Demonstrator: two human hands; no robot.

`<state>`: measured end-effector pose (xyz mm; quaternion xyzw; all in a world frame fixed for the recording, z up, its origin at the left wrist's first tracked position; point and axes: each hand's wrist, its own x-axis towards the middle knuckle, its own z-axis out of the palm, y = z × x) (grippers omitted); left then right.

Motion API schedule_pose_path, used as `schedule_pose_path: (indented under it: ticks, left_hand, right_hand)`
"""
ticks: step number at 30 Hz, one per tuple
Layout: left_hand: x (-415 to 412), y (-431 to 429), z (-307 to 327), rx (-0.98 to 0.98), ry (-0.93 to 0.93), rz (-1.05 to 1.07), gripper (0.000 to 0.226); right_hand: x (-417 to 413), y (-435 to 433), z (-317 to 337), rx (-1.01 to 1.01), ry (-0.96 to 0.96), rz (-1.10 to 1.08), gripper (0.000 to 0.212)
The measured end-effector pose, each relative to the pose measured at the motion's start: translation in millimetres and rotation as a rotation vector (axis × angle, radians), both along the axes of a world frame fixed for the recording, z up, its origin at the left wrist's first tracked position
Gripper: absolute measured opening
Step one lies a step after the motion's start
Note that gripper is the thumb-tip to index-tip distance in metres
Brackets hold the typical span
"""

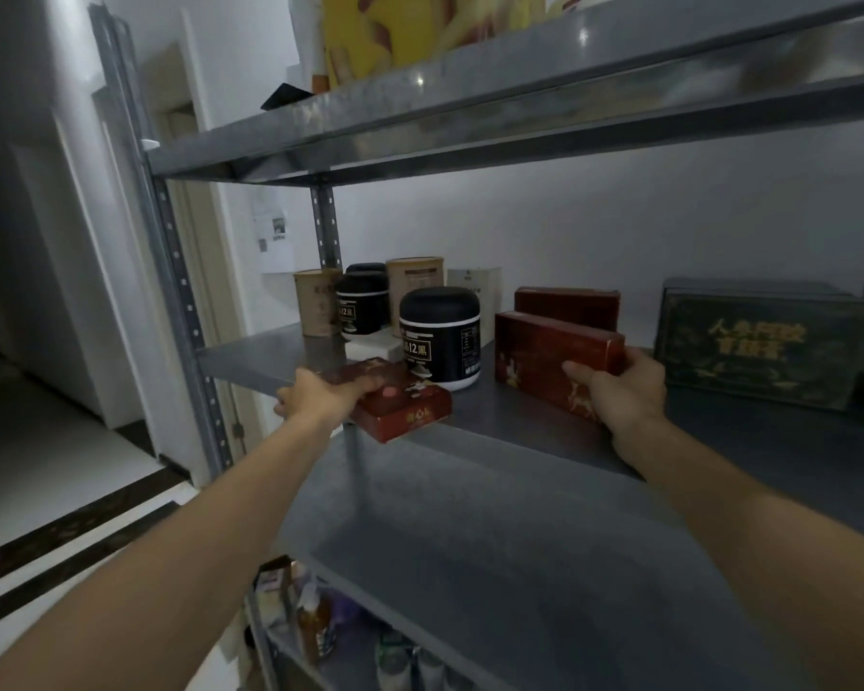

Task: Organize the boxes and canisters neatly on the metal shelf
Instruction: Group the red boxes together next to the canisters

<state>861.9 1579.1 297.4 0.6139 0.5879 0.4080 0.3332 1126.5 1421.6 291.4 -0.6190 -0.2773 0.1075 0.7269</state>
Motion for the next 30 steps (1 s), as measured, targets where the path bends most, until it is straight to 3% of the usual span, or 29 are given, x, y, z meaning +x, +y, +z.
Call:
schedule_pose_path:
  ticks: [1, 3, 9, 11, 13, 17, 24, 30]
  left_hand:
    - [0, -4, -2, -0.096, -0.142, -0.014, 0.104]
    - [1, -16, -5, -0.203, -0.363, -0.089, 0.085]
    - [6, -46, -9, -0.270, -0.599, -0.252, 0.032]
    - [3, -50, -9, -0.248, -0.635, -0.281, 0.035]
    - [-1, -54, -7, -0.222, -0.648, -0.314, 0.053]
    - [-16, -64, 0, -0.110, -0.512, -0.397, 0.082]
    - [-10, -72, 17, 0.178, -0.180, -0.684, 0.052]
    - [31, -65, 39, 0.297, -0.050, -0.815, 0.050]
  right_hand:
    - [0, -3, 0, -0.003, -0.001, -0.002, 0.050]
    - [0, -6, -2, -0.008, 0.006, -0.012, 0.049]
    - [0, -8, -2, -0.026, 0.030, 0.000, 0.051]
    - [-1, -9, -2, -0.024, 0.030, -0.006, 0.049]
    - [1, -10, -2, -0.018, 0.039, -0.016, 0.044]
    - [7, -15, -1, 0.020, 0.077, -0.041, 0.031]
    - [14, -29, 3, 0.042, 0.122, -0.049, 0.056]
    - [26, -44, 6, 0.107, 0.163, -0.015, 0.029]
